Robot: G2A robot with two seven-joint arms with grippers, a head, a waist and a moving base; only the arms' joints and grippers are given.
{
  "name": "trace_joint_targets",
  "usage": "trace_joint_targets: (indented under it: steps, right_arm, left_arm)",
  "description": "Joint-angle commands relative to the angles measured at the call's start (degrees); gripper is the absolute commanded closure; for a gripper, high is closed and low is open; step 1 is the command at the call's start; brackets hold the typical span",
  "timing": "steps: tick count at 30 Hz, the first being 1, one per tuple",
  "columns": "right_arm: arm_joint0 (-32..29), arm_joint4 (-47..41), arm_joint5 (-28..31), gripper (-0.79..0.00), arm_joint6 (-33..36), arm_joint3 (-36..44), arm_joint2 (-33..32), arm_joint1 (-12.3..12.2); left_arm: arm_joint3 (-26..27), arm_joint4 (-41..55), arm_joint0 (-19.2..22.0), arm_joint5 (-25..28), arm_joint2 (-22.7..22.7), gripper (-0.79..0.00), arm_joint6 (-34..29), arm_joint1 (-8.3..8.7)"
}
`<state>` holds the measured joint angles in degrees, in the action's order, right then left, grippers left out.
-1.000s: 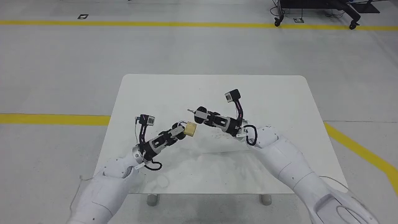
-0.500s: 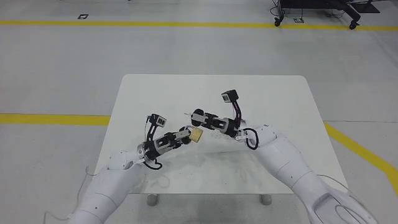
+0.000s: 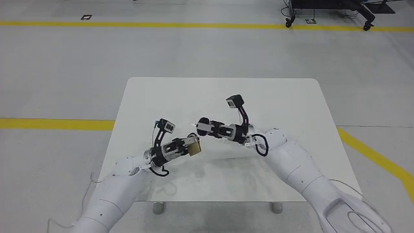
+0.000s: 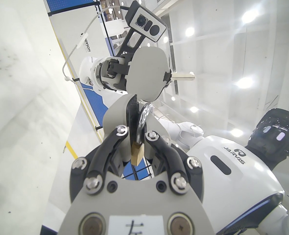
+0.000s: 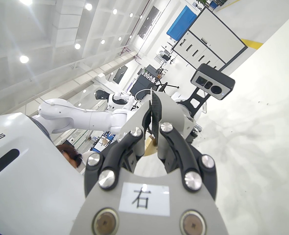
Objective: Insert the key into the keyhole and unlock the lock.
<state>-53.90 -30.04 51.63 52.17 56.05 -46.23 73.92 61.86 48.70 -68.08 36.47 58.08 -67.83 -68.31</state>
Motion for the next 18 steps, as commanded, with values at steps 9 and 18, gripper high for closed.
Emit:
trace_joint_targets:
  steps: [9, 18]
  right_arm:
    - [-1.6, 1.4, 0.7, 0.0, -3.1, -0.7, -4.4, -1.2]
    - [-1.8, 2.6, 0.2, 0.0, -3.4, -0.5, -4.8, -1.4]
  left_arm:
    - [-5.6, -7.7, 3.8, 0.7, 1.8, 0.0, 5.1, 0.15]
    - [-4.6, -8.8, 3.6, -2.5, 1.4, 0.0, 7.5, 0.05]
